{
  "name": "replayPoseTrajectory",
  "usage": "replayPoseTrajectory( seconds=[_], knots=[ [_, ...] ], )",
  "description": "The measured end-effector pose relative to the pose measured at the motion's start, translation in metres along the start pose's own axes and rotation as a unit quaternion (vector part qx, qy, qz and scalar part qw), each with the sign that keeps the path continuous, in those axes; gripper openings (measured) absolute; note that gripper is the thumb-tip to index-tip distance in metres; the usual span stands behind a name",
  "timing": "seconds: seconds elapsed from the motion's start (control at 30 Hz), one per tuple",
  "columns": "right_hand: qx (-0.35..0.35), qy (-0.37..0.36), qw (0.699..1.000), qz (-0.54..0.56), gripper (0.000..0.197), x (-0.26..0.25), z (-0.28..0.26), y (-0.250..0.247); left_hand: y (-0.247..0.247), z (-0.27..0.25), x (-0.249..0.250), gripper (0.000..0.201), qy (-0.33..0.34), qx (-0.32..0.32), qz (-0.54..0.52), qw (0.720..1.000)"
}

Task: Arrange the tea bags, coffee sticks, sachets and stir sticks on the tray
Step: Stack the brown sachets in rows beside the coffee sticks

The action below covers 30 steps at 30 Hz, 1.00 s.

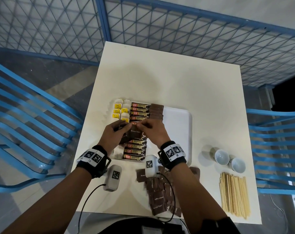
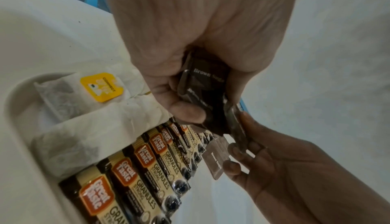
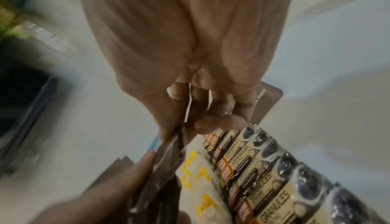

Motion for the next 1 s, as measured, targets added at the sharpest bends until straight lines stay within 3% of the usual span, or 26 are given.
replayPoseTrajectory(
  seconds=[0.13, 0.23, 0.37, 0.5, 0.6, 0.83, 1.0],
  knots=[
    [0.017, 0.033, 0.999, 0.018, 0.010, 0.010, 0.000, -0.004, -0.002, 0.001, -0.005, 0.018, -0.005, -0.009, 0.012, 1.000],
    [0.049, 0.035, 0.998, 0.016, 0.007, 0.012, 0.001, -0.013, 0.001, 0.000, -0.011, 0.036, -0.028, -0.044, -0.005, 0.999],
    [0.073, 0.052, 0.993, 0.072, 0.005, 0.021, 0.000, -0.018, -0.006, 0.003, -0.015, 0.052, -0.033, -0.035, -0.014, 0.999],
    [0.029, 0.084, 0.989, 0.119, 0.022, 0.024, -0.007, -0.007, -0.008, 0.006, -0.012, 0.038, -0.019, -0.019, -0.013, 1.000],
    [0.013, 0.085, 0.991, 0.104, 0.022, 0.026, -0.010, -0.002, -0.006, 0.006, -0.015, 0.037, -0.026, -0.018, -0.016, 0.999],
    [0.154, 0.145, 0.975, 0.062, 0.008, 0.070, -0.007, -0.048, -0.010, 0.006, -0.024, 0.026, -0.060, -0.015, -0.001, 0.998],
    [0.207, 0.132, 0.969, -0.035, 0.008, 0.075, -0.002, -0.067, -0.011, 0.007, -0.025, 0.026, -0.061, -0.023, 0.011, 0.998]
  ],
)
Point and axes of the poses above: each hand's wrist, its own z-axis towards the middle knuckle, its own y-axis out of the palm, x = y × z, the point moved 10 cm from there along z, towards the middle knuckle, and after that the axes turned 2 degrees about y, right-handed, at the moved point
